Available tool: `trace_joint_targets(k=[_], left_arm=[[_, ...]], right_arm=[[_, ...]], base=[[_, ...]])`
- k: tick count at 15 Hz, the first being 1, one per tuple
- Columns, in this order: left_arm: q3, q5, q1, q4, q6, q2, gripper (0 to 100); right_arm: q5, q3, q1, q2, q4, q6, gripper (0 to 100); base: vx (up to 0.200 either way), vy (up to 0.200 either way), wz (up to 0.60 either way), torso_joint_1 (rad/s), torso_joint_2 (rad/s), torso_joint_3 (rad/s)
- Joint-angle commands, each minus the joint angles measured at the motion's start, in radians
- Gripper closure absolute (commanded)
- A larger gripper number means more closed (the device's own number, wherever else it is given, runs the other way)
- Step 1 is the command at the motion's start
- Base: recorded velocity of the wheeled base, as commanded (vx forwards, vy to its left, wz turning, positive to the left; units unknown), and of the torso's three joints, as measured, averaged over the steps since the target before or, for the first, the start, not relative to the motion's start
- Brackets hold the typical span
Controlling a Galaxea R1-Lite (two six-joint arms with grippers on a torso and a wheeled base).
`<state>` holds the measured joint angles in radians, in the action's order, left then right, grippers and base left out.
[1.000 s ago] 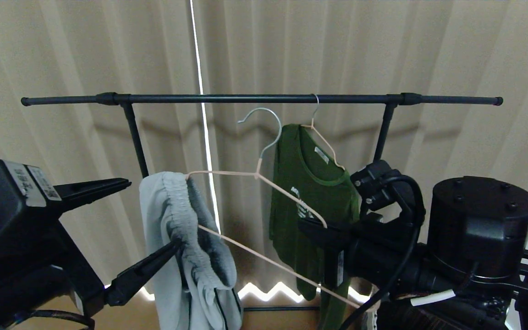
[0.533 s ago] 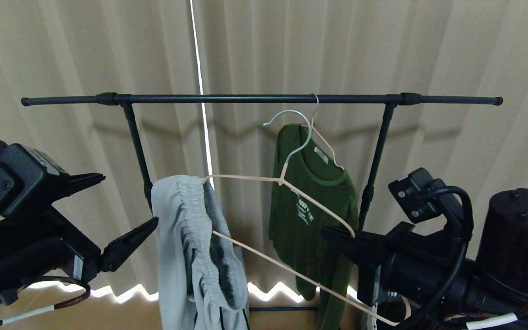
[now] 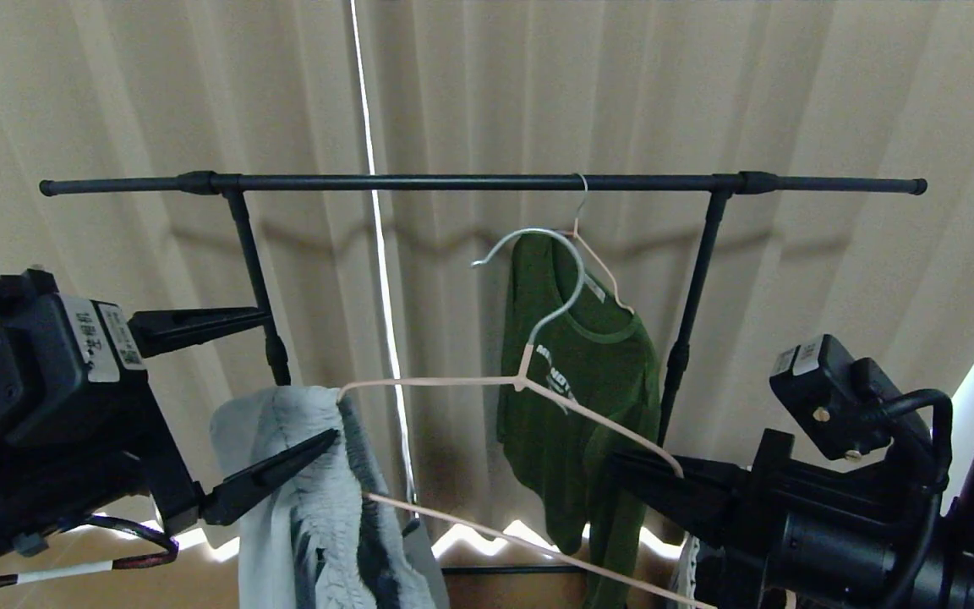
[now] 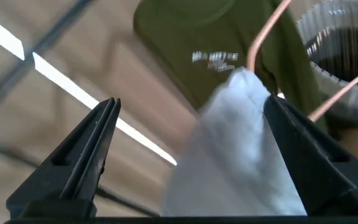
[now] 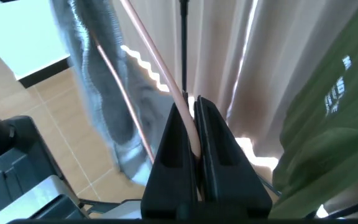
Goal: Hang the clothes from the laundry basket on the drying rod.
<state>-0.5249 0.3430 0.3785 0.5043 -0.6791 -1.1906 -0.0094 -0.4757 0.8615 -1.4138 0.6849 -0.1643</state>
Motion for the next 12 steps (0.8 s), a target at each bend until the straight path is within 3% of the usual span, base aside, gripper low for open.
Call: trace_joint_targets(k=[1, 4, 7, 9, 12], left_arm=[[-0.009, 0.064, -0.006, 0.002, -0.054, -0.030, 0], [-0.021, 0.159, -0.030, 0.002, -0.063, -0.072, 0], [-0.012, 0.171, -0.033, 0.000, -0.140, -0.095, 0], [-0.010, 0.171, -0.032, 0.000, -0.142, -0.095, 0], [-0.010, 0.278, -0.033, -0.001, -0.137, -0.087, 0]], right_arm=[[0.002, 0.002, 0.002, -0.013, -0.002, 0.000, 100], [0.039, 0.011, 0.001, -0.007, -0.007, 0.020, 100], [0.051, 0.006, -0.002, -0.007, -0.007, 0.037, 100], [0.052, 0.003, -0.030, -0.008, -0.005, 0.043, 100], [0.069, 0.000, -0.058, -0.008, -0.004, 0.043, 100]], base=[[0.000, 0.000, 0.00, 0.000, 0.00, 0.000], [0.000, 0.000, 0.00, 0.000, 0.00, 0.000], [0.000, 0.000, 0.00, 0.000, 0.00, 0.000], [0.000, 0.000, 0.00, 0.000, 0.00, 0.000], [0.000, 0.000, 0.00, 0.000, 0.00, 0.000]])
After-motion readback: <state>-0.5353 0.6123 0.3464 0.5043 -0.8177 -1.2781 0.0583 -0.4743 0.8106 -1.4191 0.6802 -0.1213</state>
